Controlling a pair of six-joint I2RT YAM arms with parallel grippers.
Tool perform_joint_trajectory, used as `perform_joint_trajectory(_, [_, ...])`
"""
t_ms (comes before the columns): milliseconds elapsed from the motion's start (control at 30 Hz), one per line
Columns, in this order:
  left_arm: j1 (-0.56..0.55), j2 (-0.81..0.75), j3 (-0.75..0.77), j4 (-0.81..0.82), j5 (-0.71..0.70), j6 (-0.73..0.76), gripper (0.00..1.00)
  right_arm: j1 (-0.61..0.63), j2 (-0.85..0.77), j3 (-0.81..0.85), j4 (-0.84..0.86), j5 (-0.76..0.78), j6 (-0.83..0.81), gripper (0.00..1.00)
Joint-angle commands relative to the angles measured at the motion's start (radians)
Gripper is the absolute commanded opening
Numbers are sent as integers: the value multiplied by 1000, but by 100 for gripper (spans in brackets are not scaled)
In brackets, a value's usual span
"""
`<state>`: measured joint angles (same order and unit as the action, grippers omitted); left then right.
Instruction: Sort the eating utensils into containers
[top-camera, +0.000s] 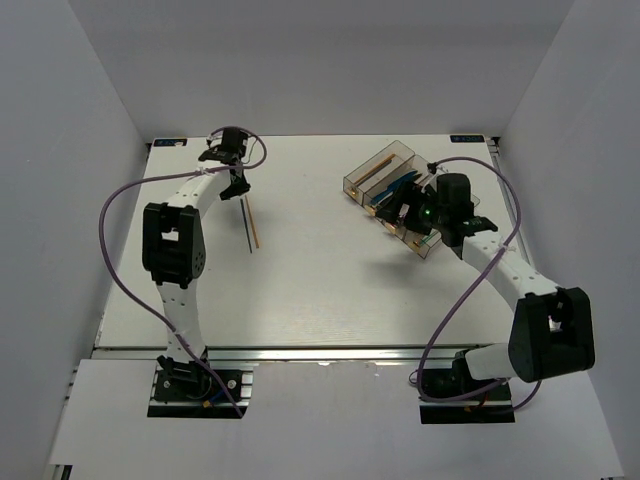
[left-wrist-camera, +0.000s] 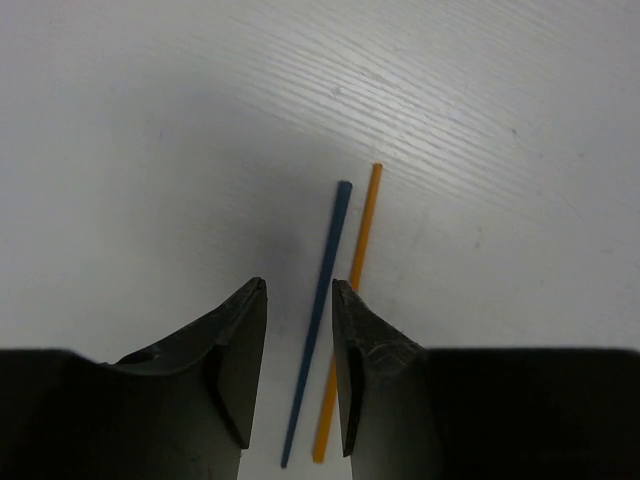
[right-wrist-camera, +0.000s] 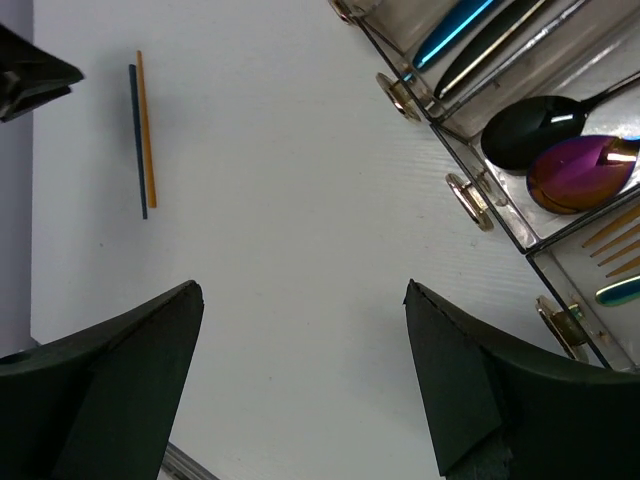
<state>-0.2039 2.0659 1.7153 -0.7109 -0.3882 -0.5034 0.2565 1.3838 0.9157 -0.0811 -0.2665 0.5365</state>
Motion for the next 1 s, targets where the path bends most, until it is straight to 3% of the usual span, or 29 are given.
perform_joint_trajectory(0, [31,42,76,-19,81,51,43,-2,-60,5,52,-36,-40,86])
perform_joint_trajectory(267, [58,149,164,-9,186,82,43,0,-54,-23,53,-57,-47,85])
perform_joint_trajectory(967, [63,223,152,-16,184,65,41,-2,-58,-32,60,-66,-52,84])
